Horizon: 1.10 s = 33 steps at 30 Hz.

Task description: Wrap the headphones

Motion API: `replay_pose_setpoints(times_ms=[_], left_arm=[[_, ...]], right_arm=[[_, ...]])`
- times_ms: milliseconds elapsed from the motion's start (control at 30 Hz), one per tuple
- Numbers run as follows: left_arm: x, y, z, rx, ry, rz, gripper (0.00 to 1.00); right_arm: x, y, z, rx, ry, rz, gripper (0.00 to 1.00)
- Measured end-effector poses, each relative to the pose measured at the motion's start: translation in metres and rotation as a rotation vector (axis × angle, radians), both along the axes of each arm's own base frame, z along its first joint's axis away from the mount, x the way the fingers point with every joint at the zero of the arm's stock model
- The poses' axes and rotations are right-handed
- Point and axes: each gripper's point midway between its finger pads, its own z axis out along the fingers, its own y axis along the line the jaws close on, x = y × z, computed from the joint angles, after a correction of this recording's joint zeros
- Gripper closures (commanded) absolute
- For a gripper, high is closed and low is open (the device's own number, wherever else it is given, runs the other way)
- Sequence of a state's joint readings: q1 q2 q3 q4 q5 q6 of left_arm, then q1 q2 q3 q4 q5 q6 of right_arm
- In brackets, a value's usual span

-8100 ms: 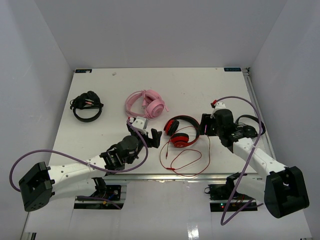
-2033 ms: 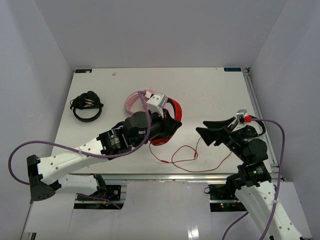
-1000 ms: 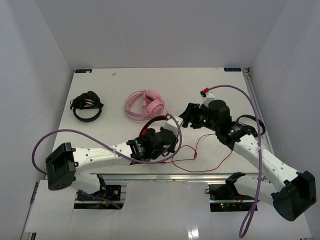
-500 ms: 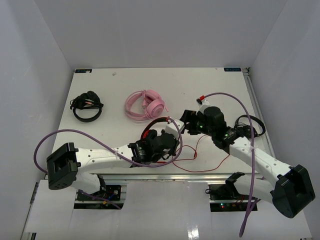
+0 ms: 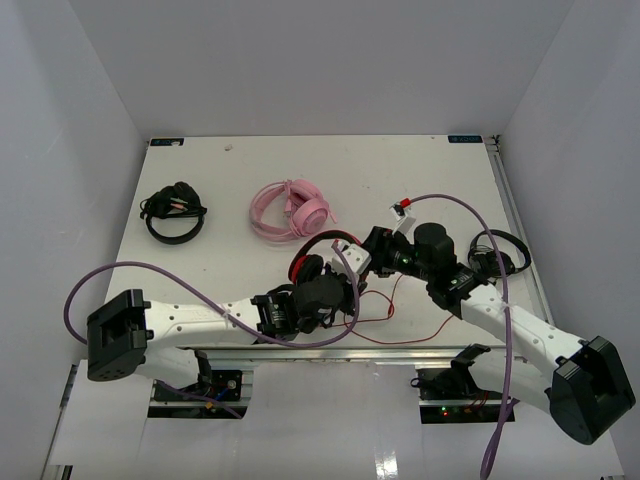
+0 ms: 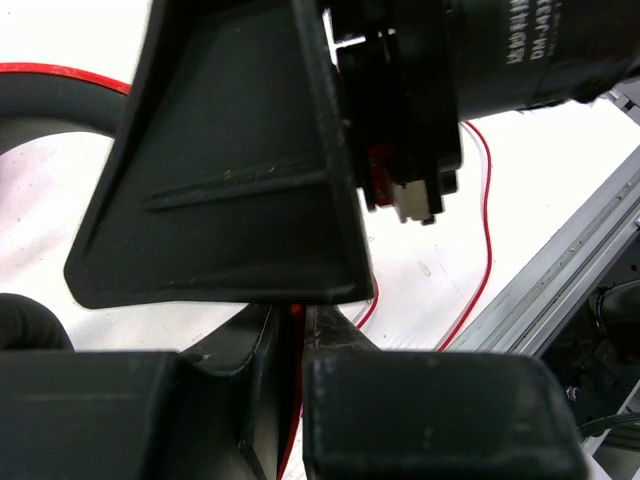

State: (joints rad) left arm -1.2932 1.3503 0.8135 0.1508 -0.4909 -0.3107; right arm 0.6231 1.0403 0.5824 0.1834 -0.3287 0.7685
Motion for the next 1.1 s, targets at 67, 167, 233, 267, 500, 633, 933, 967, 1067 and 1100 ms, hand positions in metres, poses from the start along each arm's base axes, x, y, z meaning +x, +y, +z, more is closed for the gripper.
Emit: replay_pose_setpoints(times_ms=[67, 167, 233, 267, 500, 633, 933, 967, 1067, 1100], left_arm=[[0.0, -0.001, 0.002, -0.007, -0.008, -0.002, 1.0], [0.001, -0.002, 0.006, -0.02, -0.019, -0.001, 1.0], [0.001, -0.002, 0.006, -0.021, -0.023, -0.002, 1.0], [0.001, -0.003, 0.006, -0.02, -0.025, -0.003, 0.96], [0.001, -0.003, 0.005, -0.007, -0.034, -0.011, 0.38], [-0.002, 0.0, 0.003, 0.032, -0.026, -0.024, 0.28], [-0.016, 0.032, 0.046, 0.059, -0.015, -0.057, 0.24], [-0.017, 0.039, 0.055, 0.046, -0.026, -0.059, 0.24], [-0.021, 0.058, 0.083, 0.02, -0.072, -0.071, 0.24], [-0.021, 0.062, 0.092, 0.022, -0.095, -0.079, 0.24]], right_arm=[[-0.002, 0.0, 0.004, 0.019, -0.005, 0.002, 0.51], [-0.001, -0.002, 0.006, 0.029, -0.008, -0.01, 0.8], [-0.001, -0.001, 0.006, 0.035, -0.003, -0.016, 0.9], [-0.002, -0.001, 0.006, 0.037, 0.0, -0.016, 0.92], [-0.002, -0.004, 0.006, 0.032, -0.014, -0.023, 0.92], [-0.001, -0.01, 0.001, -0.002, -0.023, -0.025, 0.92], [0.006, -0.03, -0.013, -0.075, -0.043, -0.024, 0.92], [0.005, -0.031, -0.015, -0.085, -0.045, -0.015, 0.92], [-0.003, -0.033, -0.021, -0.116, -0.051, 0.03, 0.92], [-0.007, -0.034, -0.023, -0.126, -0.055, 0.051, 0.92]])
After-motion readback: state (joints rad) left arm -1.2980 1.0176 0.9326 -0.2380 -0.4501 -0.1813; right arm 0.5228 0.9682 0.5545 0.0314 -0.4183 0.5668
